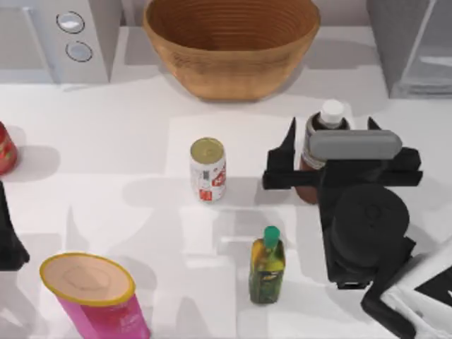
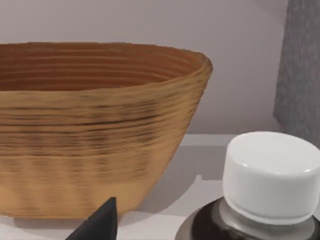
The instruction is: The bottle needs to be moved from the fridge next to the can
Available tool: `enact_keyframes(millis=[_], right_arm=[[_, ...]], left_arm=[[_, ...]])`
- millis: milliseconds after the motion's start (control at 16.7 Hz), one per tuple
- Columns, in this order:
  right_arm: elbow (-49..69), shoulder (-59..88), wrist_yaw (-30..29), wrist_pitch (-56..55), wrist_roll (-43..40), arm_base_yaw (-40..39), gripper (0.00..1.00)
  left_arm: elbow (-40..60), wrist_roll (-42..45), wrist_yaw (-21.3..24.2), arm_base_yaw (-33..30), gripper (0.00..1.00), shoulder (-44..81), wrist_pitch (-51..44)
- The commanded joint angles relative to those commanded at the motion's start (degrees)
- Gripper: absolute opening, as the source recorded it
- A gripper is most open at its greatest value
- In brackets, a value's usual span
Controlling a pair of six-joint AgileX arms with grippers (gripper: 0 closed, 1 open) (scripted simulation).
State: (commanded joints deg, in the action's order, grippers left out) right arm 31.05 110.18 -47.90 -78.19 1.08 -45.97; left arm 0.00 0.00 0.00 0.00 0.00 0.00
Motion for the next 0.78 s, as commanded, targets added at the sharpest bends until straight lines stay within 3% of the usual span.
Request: enact_keyframes(millis=[360, 780], right_arm=[[-1.8, -15.4, 8.2, 8.9, -0.4, 6.0, 1.0], [-11.2, -50.9, 22.9, 33.7, -0.7, 21.8, 1.0]], left_arm=[[0.0, 0.0, 0.0, 0.0, 1.0, 0.0, 0.0], [0.0, 0.0, 0.0, 0.0, 1.0, 0.0, 0.0]])
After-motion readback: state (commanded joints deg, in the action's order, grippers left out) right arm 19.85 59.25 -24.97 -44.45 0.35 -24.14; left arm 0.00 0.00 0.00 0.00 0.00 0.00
